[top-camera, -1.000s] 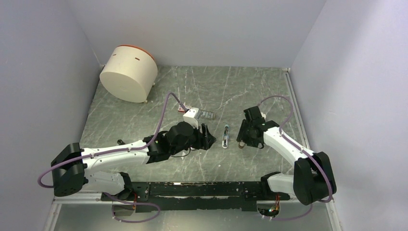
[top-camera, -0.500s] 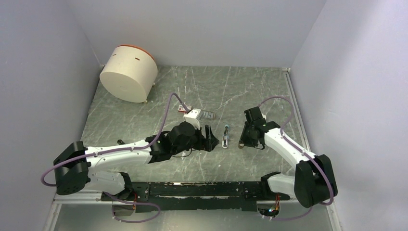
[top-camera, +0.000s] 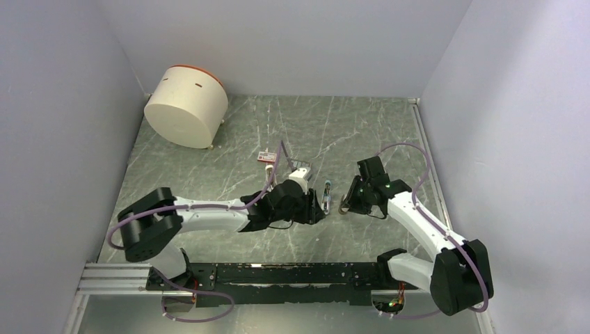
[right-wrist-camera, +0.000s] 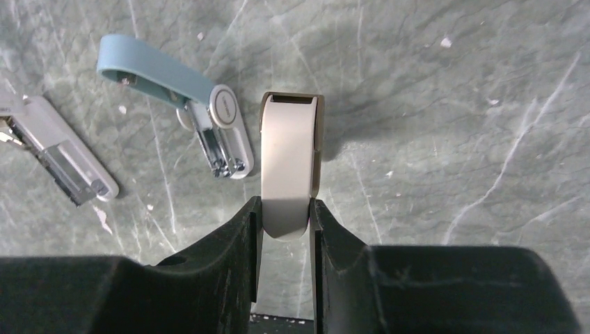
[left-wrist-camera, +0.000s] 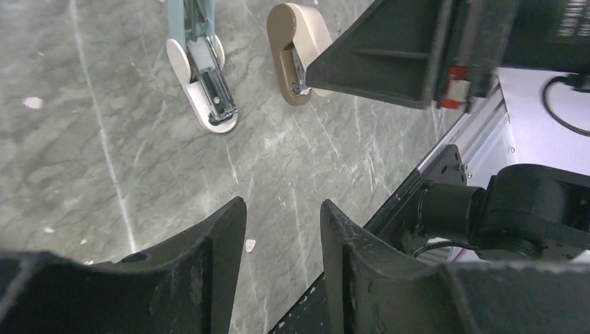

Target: Load the staples into the stapler

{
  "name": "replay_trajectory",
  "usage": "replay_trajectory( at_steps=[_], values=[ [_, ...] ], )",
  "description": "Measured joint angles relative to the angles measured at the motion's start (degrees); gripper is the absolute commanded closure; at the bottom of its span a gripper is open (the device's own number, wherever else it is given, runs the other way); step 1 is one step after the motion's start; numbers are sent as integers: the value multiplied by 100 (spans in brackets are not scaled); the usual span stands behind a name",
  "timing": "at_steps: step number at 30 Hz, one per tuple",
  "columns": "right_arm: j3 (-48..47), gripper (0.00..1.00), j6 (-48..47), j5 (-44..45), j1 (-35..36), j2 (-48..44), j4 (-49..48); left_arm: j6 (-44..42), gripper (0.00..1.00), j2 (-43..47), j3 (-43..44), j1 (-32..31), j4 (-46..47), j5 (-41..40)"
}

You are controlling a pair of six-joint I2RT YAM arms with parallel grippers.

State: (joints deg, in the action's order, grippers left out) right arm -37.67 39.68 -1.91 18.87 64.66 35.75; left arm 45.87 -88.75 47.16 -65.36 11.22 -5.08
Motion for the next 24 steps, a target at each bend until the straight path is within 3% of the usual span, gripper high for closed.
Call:
replay_trajectory(
  at_steps=[7,15,24],
  values=[
    [175,81,42,-376,0,-306,57,293,53,-809,96,0,511,341],
    [339,81,149,-824,-2,-476,76,479,51,-1084,111,0,1060,435],
    [339,82,192,-1178,-2,-573,79,763,61,-1338,109,0,1438,439]
  ],
)
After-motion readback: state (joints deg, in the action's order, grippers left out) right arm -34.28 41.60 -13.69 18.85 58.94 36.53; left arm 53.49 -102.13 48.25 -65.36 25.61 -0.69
